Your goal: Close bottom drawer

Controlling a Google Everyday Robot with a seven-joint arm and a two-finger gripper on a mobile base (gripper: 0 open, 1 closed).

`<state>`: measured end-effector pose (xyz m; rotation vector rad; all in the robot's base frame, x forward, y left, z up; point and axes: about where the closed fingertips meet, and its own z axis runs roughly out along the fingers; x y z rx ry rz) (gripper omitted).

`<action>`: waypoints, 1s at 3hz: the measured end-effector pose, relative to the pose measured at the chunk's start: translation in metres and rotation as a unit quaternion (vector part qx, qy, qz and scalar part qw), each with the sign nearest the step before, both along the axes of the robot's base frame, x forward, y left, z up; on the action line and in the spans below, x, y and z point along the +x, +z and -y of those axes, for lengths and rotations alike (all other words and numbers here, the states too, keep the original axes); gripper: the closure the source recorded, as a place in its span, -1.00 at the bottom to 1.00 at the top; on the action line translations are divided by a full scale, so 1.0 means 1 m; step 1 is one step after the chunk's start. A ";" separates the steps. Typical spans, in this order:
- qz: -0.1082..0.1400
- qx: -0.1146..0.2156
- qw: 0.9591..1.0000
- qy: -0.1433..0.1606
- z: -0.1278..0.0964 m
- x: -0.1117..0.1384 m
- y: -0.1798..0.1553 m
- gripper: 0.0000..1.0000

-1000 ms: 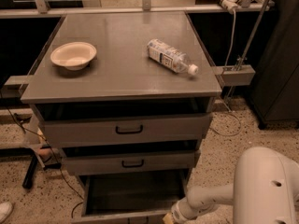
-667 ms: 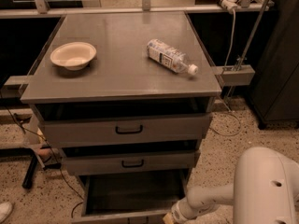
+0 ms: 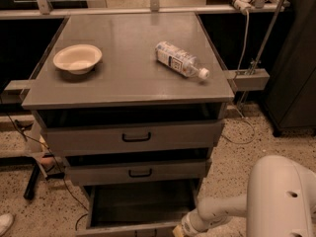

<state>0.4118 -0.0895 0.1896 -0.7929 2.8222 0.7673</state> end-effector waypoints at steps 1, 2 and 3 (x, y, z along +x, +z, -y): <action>0.000 0.000 1.000 0.000 0.000 0.000 0.000 -0.78; 0.000 0.000 1.000 0.000 0.000 0.000 0.000 -1.00; 0.000 0.000 1.000 0.000 0.000 0.000 0.000 -1.00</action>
Offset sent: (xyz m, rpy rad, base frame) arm 0.0000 0.0000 0.0000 0.0000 0.0000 0.0000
